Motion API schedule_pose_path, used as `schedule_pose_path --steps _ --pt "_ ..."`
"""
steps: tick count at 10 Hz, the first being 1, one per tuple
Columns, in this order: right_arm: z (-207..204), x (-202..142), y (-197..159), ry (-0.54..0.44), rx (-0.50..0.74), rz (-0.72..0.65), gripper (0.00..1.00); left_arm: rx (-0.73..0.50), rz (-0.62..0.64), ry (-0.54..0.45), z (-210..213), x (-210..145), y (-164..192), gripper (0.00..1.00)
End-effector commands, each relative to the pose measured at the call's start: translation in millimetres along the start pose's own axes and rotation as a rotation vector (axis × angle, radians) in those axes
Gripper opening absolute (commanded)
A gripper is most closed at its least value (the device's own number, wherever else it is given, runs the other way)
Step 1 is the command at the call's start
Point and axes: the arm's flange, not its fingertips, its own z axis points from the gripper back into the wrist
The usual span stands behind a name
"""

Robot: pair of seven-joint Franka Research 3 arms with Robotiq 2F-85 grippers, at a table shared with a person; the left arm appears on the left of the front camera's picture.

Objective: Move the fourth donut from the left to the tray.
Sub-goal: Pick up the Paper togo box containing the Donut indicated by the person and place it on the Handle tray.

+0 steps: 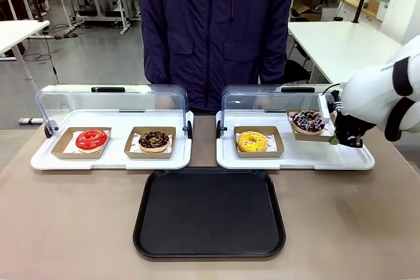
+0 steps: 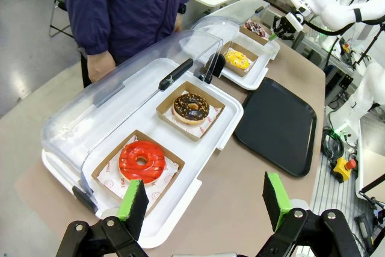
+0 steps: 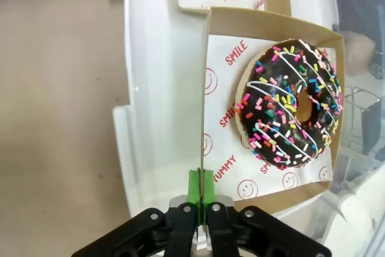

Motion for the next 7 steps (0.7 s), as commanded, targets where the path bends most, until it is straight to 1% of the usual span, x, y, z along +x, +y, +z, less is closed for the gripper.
schedule_pose_path --steps 1,2,3,5,6,7 --pt "22.8 22.1 21.0 0.019 0.001 -0.049 0.02 -0.007 -0.004 -0.01 0.0 0.6 -0.7 1.0" --pt "31.7 36.0 30.9 0.015 -0.003 -0.042 0.02 -0.007 -0.004 -0.01 0.0 0.6 -0.7 1.0" --pt "37.1 57.6 47.6 0.007 0.005 -0.046 0.02 -0.007 -0.004 -0.01 0.0 0.6 -0.7 1.0" --pt "41.7 93.0 64.9 0.01 0.02 -0.062 0.02 -0.007 -0.004 -0.01 0.0 0.6 -0.7 1.0" --pt "40.4 109.3 71.3 0.005 0.027 -0.041 0.02 -0.007 -0.004 -0.01 0.0 0.6 -0.7 1.0" --pt "35.9 128.9 85.3 -0.02 0.08 0.021 0.02 -0.007 -0.004 -0.01 0.0 0.6 -0.7 1.0"
